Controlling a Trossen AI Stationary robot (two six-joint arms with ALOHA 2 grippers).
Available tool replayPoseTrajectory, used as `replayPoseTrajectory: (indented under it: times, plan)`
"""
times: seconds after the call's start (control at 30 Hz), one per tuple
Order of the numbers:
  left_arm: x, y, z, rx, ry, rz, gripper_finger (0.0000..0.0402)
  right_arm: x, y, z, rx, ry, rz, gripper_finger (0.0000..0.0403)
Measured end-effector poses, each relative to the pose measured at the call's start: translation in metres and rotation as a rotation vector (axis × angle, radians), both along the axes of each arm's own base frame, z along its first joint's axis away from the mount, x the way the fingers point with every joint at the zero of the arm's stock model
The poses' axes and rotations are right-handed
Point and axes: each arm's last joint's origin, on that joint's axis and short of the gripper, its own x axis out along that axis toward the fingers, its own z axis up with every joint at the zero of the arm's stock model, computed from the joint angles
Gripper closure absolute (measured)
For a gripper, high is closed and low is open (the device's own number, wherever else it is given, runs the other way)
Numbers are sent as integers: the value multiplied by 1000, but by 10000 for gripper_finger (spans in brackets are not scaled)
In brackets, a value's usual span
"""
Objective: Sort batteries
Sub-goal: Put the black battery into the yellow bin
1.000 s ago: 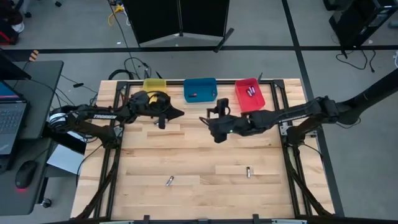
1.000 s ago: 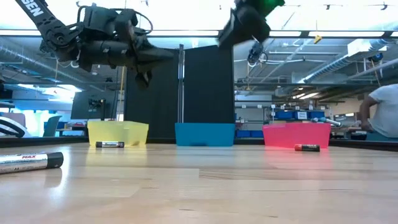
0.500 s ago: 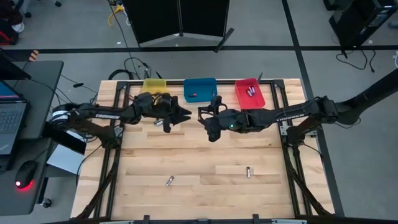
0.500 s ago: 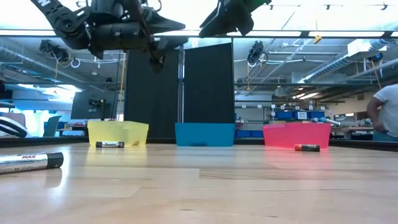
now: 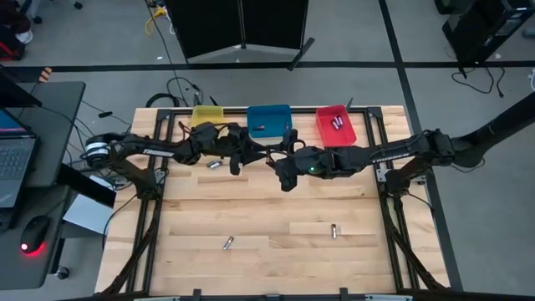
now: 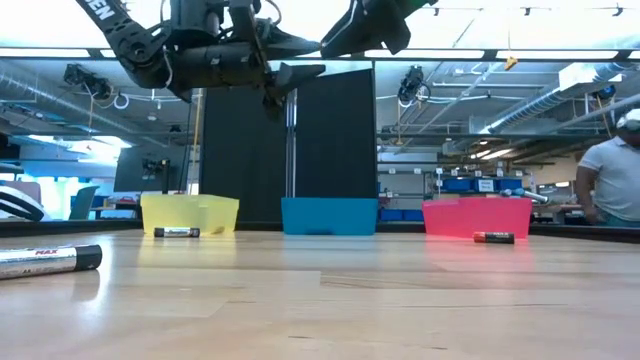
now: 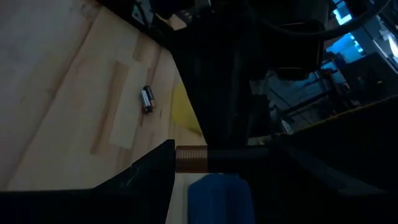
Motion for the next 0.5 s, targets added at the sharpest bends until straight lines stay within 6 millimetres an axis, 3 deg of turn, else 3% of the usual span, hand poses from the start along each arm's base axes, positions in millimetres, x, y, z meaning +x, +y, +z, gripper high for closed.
replayPoseTrajectory:
  times: [0.5]
  plan:
    - [7, -1, 4, -1, -52, -55, 237, 1, 0, 0, 7, -10, 10, 164]
